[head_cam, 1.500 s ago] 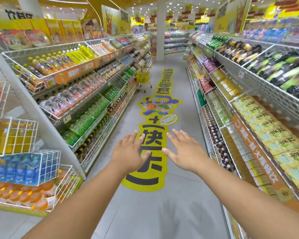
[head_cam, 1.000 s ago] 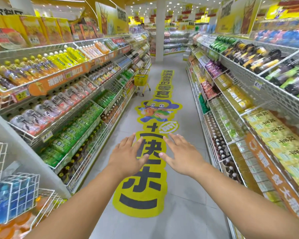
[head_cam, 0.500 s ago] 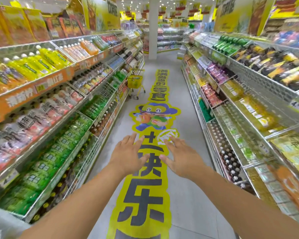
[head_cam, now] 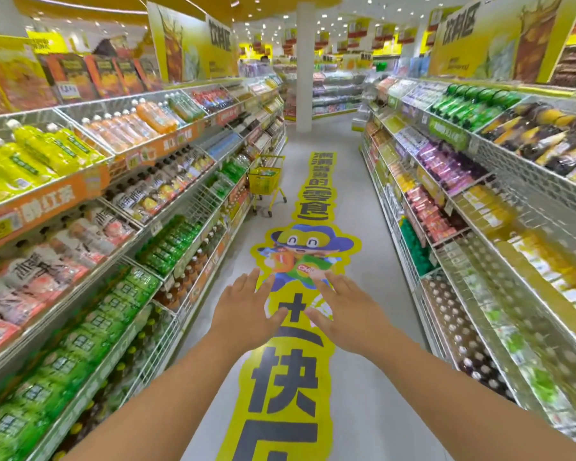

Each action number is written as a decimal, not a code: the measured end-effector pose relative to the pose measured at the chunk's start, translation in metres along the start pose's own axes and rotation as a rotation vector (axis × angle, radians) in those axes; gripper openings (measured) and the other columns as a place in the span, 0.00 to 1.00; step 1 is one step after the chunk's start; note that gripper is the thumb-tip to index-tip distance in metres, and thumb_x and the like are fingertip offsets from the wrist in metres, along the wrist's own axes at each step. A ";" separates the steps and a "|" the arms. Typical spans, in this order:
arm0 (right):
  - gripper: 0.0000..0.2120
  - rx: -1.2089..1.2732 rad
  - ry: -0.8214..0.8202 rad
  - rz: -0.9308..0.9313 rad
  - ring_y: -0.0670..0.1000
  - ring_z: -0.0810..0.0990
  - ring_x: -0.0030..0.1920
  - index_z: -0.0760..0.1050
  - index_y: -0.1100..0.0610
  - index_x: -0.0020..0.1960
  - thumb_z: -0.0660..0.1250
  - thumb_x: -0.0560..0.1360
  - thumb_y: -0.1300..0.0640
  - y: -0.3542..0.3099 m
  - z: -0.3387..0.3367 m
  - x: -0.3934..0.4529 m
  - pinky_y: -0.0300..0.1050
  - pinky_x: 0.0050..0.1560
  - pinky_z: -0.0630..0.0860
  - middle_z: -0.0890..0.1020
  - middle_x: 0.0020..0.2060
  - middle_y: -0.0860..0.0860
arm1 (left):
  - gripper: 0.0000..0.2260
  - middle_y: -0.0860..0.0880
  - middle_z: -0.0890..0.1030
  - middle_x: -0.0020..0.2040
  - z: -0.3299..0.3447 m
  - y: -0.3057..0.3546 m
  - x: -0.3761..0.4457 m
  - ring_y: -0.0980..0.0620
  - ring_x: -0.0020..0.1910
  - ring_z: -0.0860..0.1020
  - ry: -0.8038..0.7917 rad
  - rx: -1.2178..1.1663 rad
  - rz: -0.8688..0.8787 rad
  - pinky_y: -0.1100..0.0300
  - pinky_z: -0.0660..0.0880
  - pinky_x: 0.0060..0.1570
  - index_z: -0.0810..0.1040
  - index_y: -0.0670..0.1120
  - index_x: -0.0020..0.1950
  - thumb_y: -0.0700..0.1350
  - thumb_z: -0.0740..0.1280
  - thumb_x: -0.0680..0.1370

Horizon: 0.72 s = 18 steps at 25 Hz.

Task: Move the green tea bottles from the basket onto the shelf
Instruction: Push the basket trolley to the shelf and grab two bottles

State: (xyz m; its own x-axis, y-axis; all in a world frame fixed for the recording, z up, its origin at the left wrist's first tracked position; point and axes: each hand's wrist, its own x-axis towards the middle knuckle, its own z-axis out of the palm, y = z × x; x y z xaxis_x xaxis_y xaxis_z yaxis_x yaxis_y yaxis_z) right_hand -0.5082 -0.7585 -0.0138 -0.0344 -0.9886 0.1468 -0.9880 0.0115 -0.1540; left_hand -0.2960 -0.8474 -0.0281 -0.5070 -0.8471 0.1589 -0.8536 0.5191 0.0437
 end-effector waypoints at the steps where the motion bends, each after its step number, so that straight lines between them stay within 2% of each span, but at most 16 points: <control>1: 0.50 0.001 -0.003 -0.004 0.53 0.51 0.82 0.51 0.47 0.83 0.33 0.67 0.25 0.014 -0.001 0.023 0.49 0.79 0.53 0.53 0.83 0.50 | 0.40 0.47 0.50 0.83 0.000 0.000 0.024 0.44 0.81 0.52 0.005 -0.007 -0.011 0.45 0.54 0.77 0.49 0.56 0.83 0.73 0.43 0.74; 4: 0.55 -0.014 -0.022 -0.016 0.54 0.52 0.82 0.53 0.48 0.83 0.30 0.64 0.21 0.054 -0.007 0.094 0.49 0.79 0.54 0.56 0.82 0.51 | 0.38 0.46 0.54 0.82 0.001 -0.002 0.101 0.43 0.80 0.56 0.000 -0.012 -0.009 0.45 0.57 0.75 0.54 0.54 0.82 0.71 0.47 0.76; 6: 0.49 -0.037 -0.029 -0.003 0.57 0.58 0.81 0.60 0.51 0.82 0.37 0.70 0.25 0.076 -0.002 0.138 0.52 0.77 0.60 0.62 0.81 0.53 | 0.38 0.43 0.64 0.79 0.008 -0.005 0.146 0.40 0.76 0.65 0.045 0.015 0.000 0.42 0.64 0.71 0.64 0.51 0.80 0.70 0.48 0.75; 7: 0.44 -0.056 -0.015 -0.003 0.60 0.64 0.78 0.66 0.52 0.79 0.42 0.73 0.28 0.088 0.005 0.163 0.55 0.74 0.66 0.67 0.78 0.55 | 0.37 0.42 0.68 0.77 0.013 -0.008 0.172 0.38 0.73 0.69 0.060 0.018 0.012 0.41 0.68 0.68 0.68 0.50 0.78 0.69 0.50 0.75; 10: 0.36 -0.056 -0.022 0.012 0.62 0.79 0.68 0.78 0.55 0.70 0.53 0.75 0.32 0.118 0.027 0.239 0.59 0.61 0.79 0.79 0.68 0.58 | 0.34 0.42 0.69 0.76 0.032 -0.025 0.253 0.38 0.72 0.72 0.041 0.040 0.026 0.40 0.71 0.66 0.70 0.49 0.76 0.68 0.54 0.77; 12: 0.35 -0.060 -0.005 0.016 0.62 0.80 0.65 0.80 0.55 0.68 0.55 0.75 0.33 0.134 0.039 0.297 0.59 0.58 0.81 0.81 0.66 0.59 | 0.34 0.40 0.73 0.73 0.047 -0.043 0.314 0.37 0.68 0.75 0.070 0.037 0.051 0.40 0.74 0.62 0.73 0.49 0.74 0.68 0.54 0.76; 13: 0.34 -0.063 0.009 0.006 0.63 0.80 0.66 0.80 0.55 0.68 0.55 0.75 0.33 0.141 0.043 0.326 0.60 0.58 0.81 0.81 0.66 0.59 | 0.35 0.40 0.72 0.73 0.054 -0.052 0.343 0.37 0.69 0.74 0.062 0.024 0.063 0.39 0.72 0.64 0.72 0.49 0.75 0.69 0.53 0.75; 16: 0.36 -0.064 0.002 0.017 0.64 0.79 0.67 0.78 0.57 0.69 0.55 0.76 0.32 0.164 0.055 0.408 0.62 0.60 0.80 0.79 0.68 0.60 | 0.40 0.42 0.63 0.80 0.063 -0.078 0.427 0.38 0.76 0.65 0.020 -0.011 0.067 0.41 0.62 0.72 0.63 0.52 0.80 0.71 0.47 0.74; 17: 0.36 -0.067 -0.005 0.031 0.64 0.79 0.66 0.78 0.58 0.69 0.53 0.77 0.32 0.172 0.056 0.439 0.62 0.59 0.81 0.79 0.67 0.60 | 0.39 0.43 0.63 0.80 0.065 -0.087 0.459 0.39 0.76 0.66 0.034 -0.006 0.061 0.41 0.64 0.71 0.64 0.52 0.80 0.71 0.47 0.73; 18: 0.38 -0.065 0.000 0.038 0.64 0.79 0.66 0.78 0.58 0.69 0.50 0.79 0.30 0.179 0.055 0.465 0.61 0.59 0.81 0.79 0.67 0.60 | 0.38 0.43 0.67 0.78 0.065 -0.094 0.487 0.39 0.73 0.70 0.056 0.015 0.067 0.40 0.69 0.67 0.69 0.52 0.77 0.70 0.49 0.73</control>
State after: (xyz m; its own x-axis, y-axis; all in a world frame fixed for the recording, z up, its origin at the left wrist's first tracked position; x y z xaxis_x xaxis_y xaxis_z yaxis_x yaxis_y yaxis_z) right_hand -0.6926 -1.2246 -0.0273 -0.0720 -0.9872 0.1423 -0.9937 0.0587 -0.0954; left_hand -0.4705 -1.3157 -0.0194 -0.5562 -0.8025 0.2162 -0.8197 0.5726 0.0167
